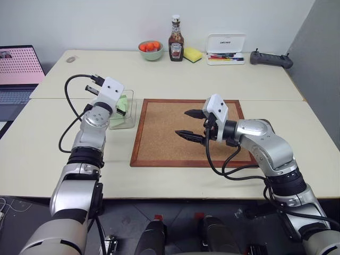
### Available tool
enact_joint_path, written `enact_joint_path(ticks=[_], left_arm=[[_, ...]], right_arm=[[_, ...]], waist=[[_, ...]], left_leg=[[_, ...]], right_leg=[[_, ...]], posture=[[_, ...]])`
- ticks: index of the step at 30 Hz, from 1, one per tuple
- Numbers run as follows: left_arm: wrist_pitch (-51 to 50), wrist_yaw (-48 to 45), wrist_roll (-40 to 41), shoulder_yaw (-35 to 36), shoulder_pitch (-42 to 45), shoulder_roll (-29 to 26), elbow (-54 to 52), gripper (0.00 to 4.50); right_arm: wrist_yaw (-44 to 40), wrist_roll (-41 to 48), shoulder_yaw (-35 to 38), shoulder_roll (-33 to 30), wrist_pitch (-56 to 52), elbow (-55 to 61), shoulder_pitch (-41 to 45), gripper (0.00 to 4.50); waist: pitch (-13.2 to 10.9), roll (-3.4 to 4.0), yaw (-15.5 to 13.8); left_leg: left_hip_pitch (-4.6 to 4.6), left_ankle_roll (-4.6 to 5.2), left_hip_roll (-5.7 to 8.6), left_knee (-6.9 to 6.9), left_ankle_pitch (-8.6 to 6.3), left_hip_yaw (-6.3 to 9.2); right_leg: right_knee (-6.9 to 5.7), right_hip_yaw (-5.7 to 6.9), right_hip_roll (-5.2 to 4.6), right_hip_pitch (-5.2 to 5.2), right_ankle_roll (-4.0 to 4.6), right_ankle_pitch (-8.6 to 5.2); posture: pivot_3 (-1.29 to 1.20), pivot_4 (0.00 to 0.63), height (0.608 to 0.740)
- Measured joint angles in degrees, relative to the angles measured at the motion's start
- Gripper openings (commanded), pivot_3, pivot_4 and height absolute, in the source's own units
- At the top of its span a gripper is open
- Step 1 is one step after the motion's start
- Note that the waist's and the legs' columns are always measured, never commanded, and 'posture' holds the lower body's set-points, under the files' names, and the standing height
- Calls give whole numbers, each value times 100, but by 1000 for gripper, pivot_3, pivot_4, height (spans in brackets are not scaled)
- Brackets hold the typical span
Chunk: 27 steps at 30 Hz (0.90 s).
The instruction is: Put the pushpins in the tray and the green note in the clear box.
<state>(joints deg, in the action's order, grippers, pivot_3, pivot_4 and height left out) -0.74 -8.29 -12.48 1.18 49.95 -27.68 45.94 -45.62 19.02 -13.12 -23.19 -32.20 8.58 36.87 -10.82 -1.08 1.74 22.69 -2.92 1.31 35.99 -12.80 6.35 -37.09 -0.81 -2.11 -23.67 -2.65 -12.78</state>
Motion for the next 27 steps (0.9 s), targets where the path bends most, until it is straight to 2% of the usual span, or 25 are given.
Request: enact_joint_path(ticks=[8, 14, 17, 21, 24, 27], left_arm=[[-257, -32, 303, 87, -18, 53, -77, 2450], [-519, -35, 467, 167, -268, 74, -858, 3569], [-928, -520, 898, 283, -482, 144, -1782, 3569], [-678, -917, 975, 128, -1389, 97, -3235, 3569], [-1039, -1309, 1334, 74, -2498, 159, -4628, 3569], [-1340, -1525, 1611, 81, -3068, 193, -5131, 3569]], right_arm=[[-24, -35, 3, -11, 24, -5, 0, 3965], [-12, -65, 73, -69, 27, -4, -28, 3965], [57, -66, 261, -127, 80, 55, -218, 3965], [273, -153, 553, -234, 309, 176, -872, 3965], [573, -243, 834, -238, 569, 259, -1541, 3965], [808, -386, 905, -97, 838, 166, -1720, 3965]], waist=[[0, 0, 11], [0, 0, 6], [1, -1, 0], [1, -1, -5], [2, 1, 16], [2, 1, 31]], left_leg=[[2, 0, -1, 0, 0, -1], [6, -1, -1, 0, 0, -1], [7, -1, 1, -1, 0, -1], [10, -3, 1, 0, 1, -12], [0, -2, -4, -2, 0, -19], [-3, -2, -14, 0, 0, -20]], right_leg=[[-5, -1, 0, -6, 1, 0], [-3, -2, 0, -8, 2, 1], [0, -2, -3, -7, 21, 13], [2, -14, -8, -13, 29, 17], [-4, -20, -6, -8, 27, 14], [-6, -16, 5, -11, 18, 9]], posture=[[0, 150, 740], [0, 150, 740], [0, 150, 740], [0, 150, 740], [0, 150, 740], [0, 150, 740]])
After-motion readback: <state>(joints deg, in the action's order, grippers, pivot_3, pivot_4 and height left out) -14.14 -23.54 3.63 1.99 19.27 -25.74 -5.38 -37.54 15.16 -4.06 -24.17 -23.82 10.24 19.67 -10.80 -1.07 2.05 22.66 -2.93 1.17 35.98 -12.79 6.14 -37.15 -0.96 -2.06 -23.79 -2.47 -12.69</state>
